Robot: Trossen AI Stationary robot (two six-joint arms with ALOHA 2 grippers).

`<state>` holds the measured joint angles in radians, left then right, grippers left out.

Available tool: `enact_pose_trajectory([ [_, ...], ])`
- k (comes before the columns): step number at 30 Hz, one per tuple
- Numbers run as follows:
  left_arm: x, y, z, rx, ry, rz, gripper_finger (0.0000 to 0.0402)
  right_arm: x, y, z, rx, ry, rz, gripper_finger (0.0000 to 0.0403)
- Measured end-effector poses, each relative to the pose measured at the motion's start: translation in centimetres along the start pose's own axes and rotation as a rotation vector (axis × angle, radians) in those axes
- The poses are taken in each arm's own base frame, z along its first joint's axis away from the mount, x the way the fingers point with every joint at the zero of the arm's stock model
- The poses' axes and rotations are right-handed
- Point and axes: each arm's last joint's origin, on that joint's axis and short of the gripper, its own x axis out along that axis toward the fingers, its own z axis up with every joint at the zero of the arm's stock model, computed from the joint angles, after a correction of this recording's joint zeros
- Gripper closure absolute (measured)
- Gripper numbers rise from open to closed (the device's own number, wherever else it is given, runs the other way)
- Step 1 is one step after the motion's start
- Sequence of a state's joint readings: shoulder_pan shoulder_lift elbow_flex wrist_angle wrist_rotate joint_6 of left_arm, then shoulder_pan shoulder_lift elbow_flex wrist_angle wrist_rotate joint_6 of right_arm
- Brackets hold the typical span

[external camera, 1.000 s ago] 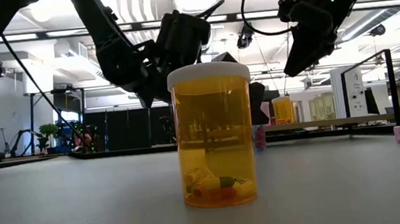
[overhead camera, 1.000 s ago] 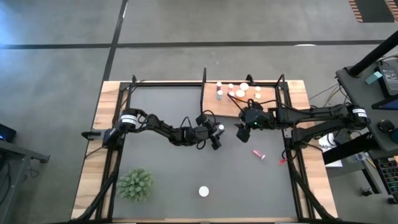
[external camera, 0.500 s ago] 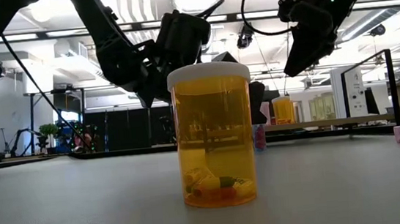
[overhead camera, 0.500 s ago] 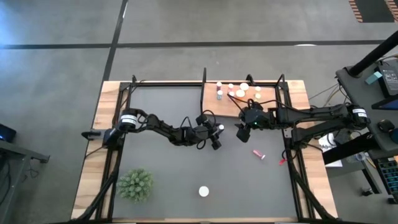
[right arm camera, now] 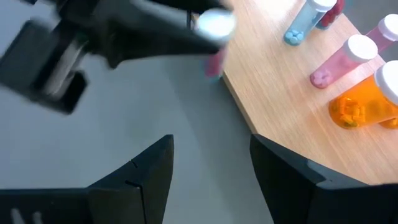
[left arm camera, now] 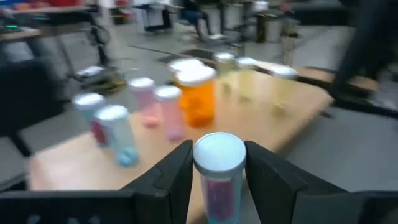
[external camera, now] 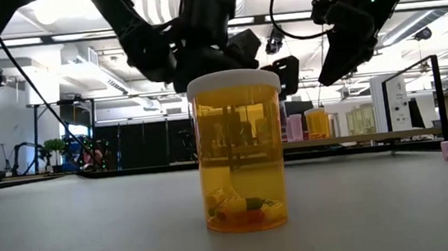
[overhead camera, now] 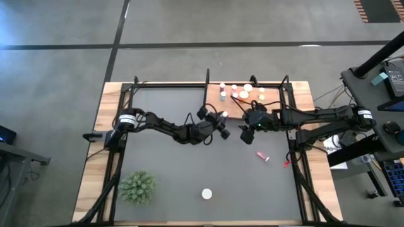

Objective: Pick and place medicine bottles onto shelf by color
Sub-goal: Put the blue pill bottle on the shelf aligned with the other blue pill bottles

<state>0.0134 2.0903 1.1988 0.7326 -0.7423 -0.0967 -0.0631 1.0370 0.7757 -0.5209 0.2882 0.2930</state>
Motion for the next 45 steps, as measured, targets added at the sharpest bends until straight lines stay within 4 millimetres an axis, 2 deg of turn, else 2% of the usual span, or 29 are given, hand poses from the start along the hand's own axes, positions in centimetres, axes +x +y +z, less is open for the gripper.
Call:
enact_pose_trajectory([
  [5, 1.1, 0.5, 1.0, -0.078, 0.013, 0.06, 0.0279, 0.0, 0.0, 0.0, -0.007, -0.001, 0.0, 0.02],
  [10, 2.1, 1.2, 1.1, -0.114, 0.087, 0.128, 0.0279, 0.0, 0.0, 0.0, -0.009, 0.0, 0.0, 0.02],
  [26, 2.6, 1.9, 0.8, -0.103, 0.12, 0.162, 0.0279, 0.0, 0.0, 0.0, -0.005, -0.002, 0.0, 0.02],
  [34, 2.9, 1.9, -0.2, -0.089, 0.135, 0.175, 0.0279, 0.0, 0.0, 0.0, -0.005, -0.002, 0.001, 0.02],
  [45, 3.3, 2.5, -0.2, -0.096, 0.133, 0.196, 0.0279, 0.0, 0.0, 0.0, -0.005, -0.002, 0.001, 0.02],
])
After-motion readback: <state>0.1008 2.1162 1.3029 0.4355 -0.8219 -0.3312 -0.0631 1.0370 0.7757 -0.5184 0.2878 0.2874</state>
